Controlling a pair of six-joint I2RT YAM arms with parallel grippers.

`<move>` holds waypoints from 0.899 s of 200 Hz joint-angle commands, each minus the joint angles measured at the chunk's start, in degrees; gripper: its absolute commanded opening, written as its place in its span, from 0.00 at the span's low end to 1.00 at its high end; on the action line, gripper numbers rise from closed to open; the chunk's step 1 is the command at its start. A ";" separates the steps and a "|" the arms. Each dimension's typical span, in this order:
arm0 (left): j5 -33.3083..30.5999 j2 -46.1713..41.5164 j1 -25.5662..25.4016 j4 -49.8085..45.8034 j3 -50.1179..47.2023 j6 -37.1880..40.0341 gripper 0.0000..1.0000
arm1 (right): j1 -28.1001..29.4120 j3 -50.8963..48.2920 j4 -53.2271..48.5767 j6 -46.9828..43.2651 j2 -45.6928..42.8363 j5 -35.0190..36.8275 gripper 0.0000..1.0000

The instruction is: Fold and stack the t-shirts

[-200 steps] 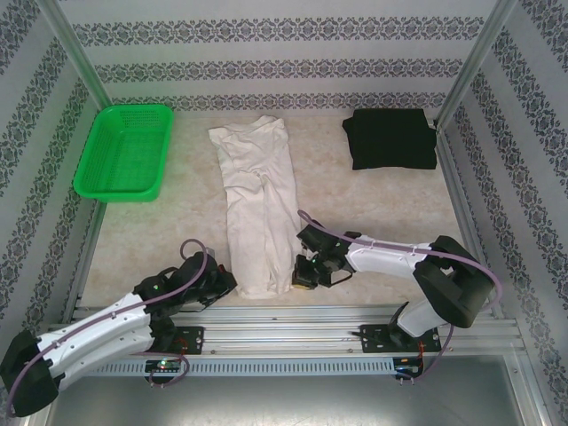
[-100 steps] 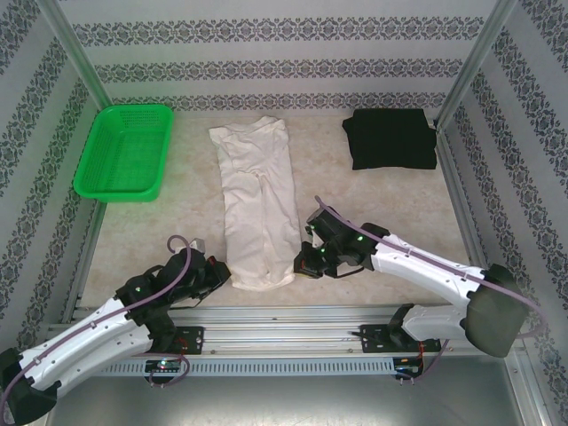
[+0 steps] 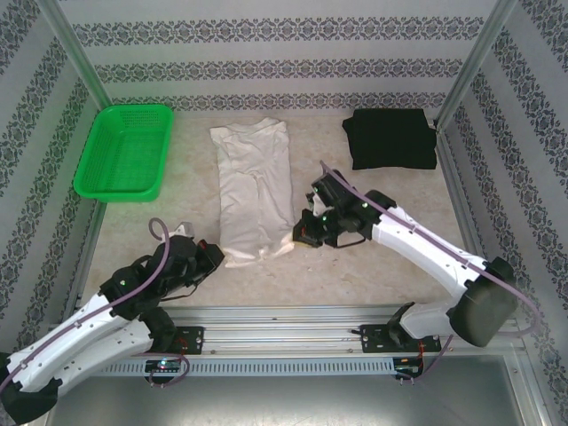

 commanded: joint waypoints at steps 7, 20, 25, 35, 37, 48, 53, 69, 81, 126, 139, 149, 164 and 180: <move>-1.43 2.38 3.92 -1.95 3.62 2.54 0.00 | -2.55 6.88 -3.86 -5.85 4.59 -2.69 0.00; -0.04 4.39 6.75 -0.70 4.61 4.15 0.00 | -3.36 10.08 -4.78 -7.24 7.12 -2.97 0.00; 1.01 5.20 8.09 0.14 5.04 4.90 0.00 | -3.82 11.24 -5.00 -7.75 8.10 -3.14 0.00; 3.71 6.85 11.86 1.81 5.51 6.20 0.00 | -4.49 13.27 -5.31 -8.52 9.83 -3.40 0.00; 4.25 7.16 12.65 2.06 5.60 6.56 0.00 | -4.63 13.63 -5.36 -8.64 10.29 -3.49 0.00; 7.44 9.08 17.05 3.78 6.24 8.17 0.00 | -5.44 15.57 -5.50 -9.26 12.25 -3.97 0.00; 8.47 10.10 18.82 4.67 6.50 8.90 0.00 | -5.69 16.53 -5.58 -9.53 13.00 -4.17 0.00; 12.56 13.36 23.70 7.19 8.17 11.00 0.00 | -6.43 19.26 -5.70 -10.52 16.12 -4.63 0.00; 14.65 16.65 25.75 9.12 9.73 12.42 0.00 | -6.92 21.29 -5.76 -11.07 18.49 -5.16 0.00; 20.50 27.89 31.69 16.71 12.72 15.21 0.00 | -9.52 28.05 -5.28 -12.37 26.48 -5.40 0.00; 22.12 30.73 33.79 18.07 13.66 16.11 0.00 | -10.21 30.40 -5.66 -12.88 28.94 -5.71 0.00; 23.22 32.92 35.24 19.11 14.38 16.95 0.00 | -10.76 32.02 -5.85 -13.31 30.61 -5.88 0.00; 25.25 36.57 37.10 21.14 15.65 17.89 0.00 | -11.68 34.24 -5.93 -13.60 33.19 -6.21 0.00; 26.93 40.30 38.39 23.69 17.04 18.39 0.00 | -12.58 36.34 -5.81 -13.86 35.84 -6.65 0.00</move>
